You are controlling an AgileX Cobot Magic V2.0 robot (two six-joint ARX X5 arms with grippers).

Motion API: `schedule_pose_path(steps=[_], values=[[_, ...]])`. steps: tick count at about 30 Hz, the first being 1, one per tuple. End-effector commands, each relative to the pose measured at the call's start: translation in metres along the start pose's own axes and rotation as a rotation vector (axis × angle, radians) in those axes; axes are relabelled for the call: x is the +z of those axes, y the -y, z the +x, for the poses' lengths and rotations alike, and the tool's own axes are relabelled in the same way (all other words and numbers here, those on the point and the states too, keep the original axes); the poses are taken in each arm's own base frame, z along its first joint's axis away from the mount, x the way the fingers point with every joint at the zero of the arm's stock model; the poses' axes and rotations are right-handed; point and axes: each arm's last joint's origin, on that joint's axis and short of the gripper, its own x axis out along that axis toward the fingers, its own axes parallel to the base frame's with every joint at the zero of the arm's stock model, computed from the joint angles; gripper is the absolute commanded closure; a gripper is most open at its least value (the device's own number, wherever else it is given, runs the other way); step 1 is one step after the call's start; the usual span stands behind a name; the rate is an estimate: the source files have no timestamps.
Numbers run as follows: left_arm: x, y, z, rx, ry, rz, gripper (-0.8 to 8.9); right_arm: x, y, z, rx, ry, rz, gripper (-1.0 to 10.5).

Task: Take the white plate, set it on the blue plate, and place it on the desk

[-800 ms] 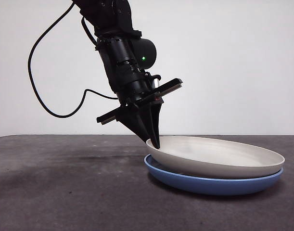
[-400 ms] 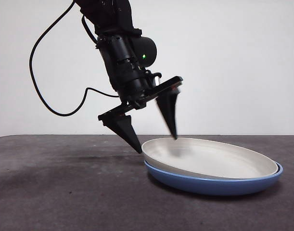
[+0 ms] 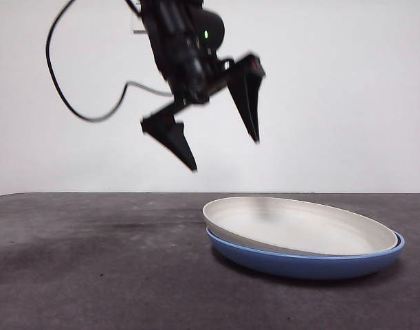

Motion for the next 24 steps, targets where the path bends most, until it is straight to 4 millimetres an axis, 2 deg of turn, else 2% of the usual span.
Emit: schedule_pose_path(steps=[1, 5, 12, 18, 24], values=[[0.0, 0.008, -0.014, -0.002, -0.006, 0.077, 2.11, 0.004, -0.002, -0.003, 0.005, 0.018, -0.012, 3.2], [-0.01, 0.018, -0.043, -0.004, 0.034, 0.102, 2.11, 0.004, -0.001, -0.002, -0.002, 0.017, 0.005, 3.3], [-0.049, 0.039, -0.112, -0.005, 0.131, 0.177, 2.1, 0.01, 0.002, 0.007, -0.004, -0.025, 0.056, 3.3], [-0.104, 0.044, -0.16, 0.003, 0.215, 0.215, 2.1, 0.017, 0.008, 0.02, -0.008, -0.08, 0.092, 3.2], [-0.167, 0.039, -0.186, 0.019, 0.322, 0.219, 2.09, 0.023, 0.014, 0.032, -0.014, -0.134, 0.117, 3.2]])
